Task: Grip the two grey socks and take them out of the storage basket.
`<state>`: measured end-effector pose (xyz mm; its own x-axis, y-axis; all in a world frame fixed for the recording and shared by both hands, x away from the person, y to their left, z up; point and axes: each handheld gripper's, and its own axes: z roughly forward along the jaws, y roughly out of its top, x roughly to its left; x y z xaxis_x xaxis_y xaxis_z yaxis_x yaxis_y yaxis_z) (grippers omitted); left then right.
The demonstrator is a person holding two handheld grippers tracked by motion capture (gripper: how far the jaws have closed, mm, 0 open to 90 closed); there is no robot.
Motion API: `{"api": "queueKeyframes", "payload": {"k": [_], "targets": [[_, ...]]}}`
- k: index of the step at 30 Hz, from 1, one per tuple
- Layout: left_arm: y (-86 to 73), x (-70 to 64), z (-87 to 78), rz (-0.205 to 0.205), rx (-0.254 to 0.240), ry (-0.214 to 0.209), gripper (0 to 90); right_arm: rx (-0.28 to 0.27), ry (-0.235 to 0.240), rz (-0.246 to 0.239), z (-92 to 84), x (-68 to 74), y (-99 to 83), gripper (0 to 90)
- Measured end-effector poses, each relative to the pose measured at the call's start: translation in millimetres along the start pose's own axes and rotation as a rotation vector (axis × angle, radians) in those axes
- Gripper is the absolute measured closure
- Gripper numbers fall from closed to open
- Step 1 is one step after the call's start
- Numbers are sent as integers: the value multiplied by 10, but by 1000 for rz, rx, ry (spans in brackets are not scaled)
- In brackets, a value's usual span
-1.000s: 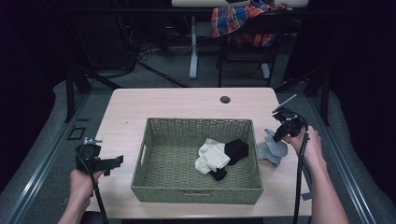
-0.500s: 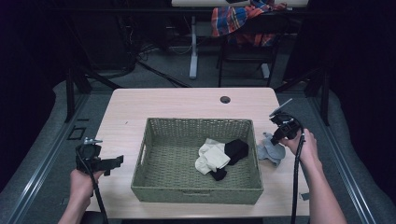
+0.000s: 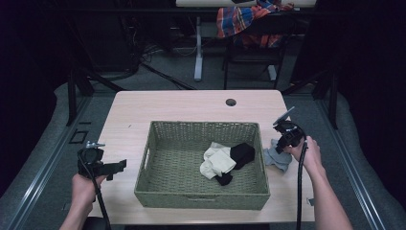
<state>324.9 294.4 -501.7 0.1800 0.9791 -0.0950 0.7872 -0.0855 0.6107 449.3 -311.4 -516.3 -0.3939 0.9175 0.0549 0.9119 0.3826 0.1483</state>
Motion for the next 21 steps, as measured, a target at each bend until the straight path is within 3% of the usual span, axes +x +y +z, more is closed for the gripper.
{"api": "queueKeyframes", "payload": {"k": [3, 5, 10, 15, 21], "targets": [[0, -1, -2, 0, 0, 0, 23, -2, -6, 12, 27, -7, -14, 823], [1, 0, -2, 1, 0, 0, 23, 9, 0, -5, -12, -30, -12, 761], [1, -4, -2, 2, -1, -1, 23, -62, 7, -9, -223, -45, -48, 588], [0, -4, -9, -1, -6, 0, 23, -162, 2, 26, -456, -14, -134, 352], [3, -11, -9, 3, -5, -3, 23, -217, 2, 10, -647, 78, -251, 179]]}}
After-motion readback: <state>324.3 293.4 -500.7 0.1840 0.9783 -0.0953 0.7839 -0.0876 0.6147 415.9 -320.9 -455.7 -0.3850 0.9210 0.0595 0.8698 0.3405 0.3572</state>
